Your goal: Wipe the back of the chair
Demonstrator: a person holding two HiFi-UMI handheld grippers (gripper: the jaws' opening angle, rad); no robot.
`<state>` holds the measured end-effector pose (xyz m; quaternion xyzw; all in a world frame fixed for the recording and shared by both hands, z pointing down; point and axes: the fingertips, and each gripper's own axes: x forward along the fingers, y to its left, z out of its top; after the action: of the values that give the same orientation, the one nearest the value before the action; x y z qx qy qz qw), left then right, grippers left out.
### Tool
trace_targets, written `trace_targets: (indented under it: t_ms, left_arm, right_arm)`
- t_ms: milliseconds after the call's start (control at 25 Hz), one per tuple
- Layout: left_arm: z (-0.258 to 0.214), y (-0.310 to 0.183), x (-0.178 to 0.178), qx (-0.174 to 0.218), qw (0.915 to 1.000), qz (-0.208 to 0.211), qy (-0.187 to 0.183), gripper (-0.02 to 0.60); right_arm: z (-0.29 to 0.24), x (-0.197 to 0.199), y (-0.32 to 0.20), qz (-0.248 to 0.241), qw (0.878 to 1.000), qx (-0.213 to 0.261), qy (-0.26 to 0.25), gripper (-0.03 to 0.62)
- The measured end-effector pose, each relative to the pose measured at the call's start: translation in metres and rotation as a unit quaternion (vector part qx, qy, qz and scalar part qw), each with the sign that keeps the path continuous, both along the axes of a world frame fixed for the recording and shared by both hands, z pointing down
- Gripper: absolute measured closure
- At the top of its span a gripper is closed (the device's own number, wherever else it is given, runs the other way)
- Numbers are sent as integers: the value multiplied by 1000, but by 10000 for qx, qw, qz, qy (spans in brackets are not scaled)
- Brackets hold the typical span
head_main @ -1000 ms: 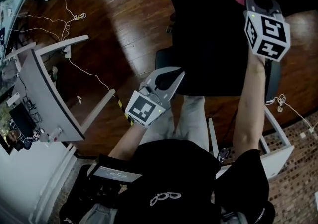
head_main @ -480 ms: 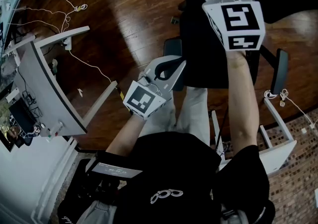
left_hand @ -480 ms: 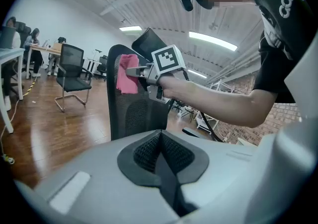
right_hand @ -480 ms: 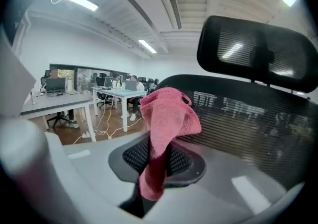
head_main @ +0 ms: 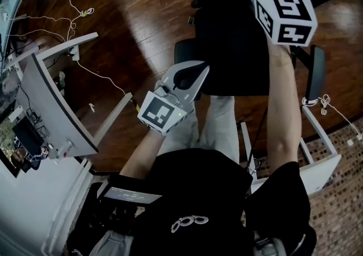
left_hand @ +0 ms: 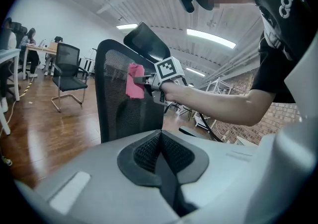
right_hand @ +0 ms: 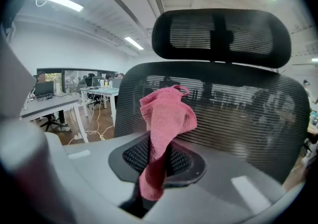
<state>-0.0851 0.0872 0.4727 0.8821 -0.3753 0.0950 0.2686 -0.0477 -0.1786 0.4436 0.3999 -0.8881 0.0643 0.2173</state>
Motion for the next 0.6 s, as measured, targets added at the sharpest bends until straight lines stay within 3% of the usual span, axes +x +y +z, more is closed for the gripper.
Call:
trace_targets:
  t_ms: [600]
  left_arm:
    - [10, -11, 83, -53, 9996, 240, -111, 594]
  right_arm:
    - [40, 227, -43, 1291, 9911, -114, 308, 543]
